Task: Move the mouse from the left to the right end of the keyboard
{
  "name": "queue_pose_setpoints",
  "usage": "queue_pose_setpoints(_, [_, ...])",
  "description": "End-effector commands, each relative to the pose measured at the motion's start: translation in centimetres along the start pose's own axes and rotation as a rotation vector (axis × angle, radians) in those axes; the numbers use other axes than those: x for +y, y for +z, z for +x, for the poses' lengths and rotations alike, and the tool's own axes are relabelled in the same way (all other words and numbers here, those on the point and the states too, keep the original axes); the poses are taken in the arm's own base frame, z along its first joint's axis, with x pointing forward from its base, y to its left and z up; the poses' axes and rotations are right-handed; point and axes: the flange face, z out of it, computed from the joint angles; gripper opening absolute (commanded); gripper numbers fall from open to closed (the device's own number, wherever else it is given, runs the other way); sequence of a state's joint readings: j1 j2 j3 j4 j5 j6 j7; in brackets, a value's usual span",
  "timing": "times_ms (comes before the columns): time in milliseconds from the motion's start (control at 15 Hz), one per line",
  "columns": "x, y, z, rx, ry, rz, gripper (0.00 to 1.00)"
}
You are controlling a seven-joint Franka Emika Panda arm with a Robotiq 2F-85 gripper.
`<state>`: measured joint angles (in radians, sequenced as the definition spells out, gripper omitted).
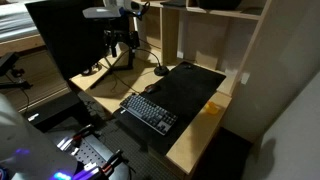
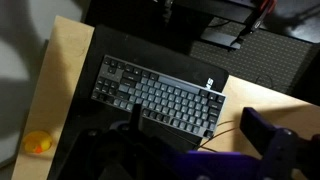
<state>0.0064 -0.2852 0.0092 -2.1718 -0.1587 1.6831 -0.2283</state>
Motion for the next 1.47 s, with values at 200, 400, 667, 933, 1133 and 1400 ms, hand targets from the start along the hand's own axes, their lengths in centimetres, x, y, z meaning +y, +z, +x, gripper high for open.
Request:
queue_pose_setpoints(200, [0.3,1.6,2.7,0.011,0.157,0.074,1.0])
queue_pose_setpoints(400, [0.5,2.5,5.0,0.077,0.326,0.116,1.0])
queue_pose_setpoints(667, [0.1,2.9,5.0,0.076,0.368,0.11,1.0])
queue_pose_setpoints(933, [0.3,4.1,6.2,0.001,0.373,0.099,1.0])
queue_pose_setpoints(1133, [0.8,9.3,11.2,0.007,0.433,0.178,1.0])
queue_pose_setpoints(1400, [0.8,13.7,16.2,0.08,0.543,0.237,1.0])
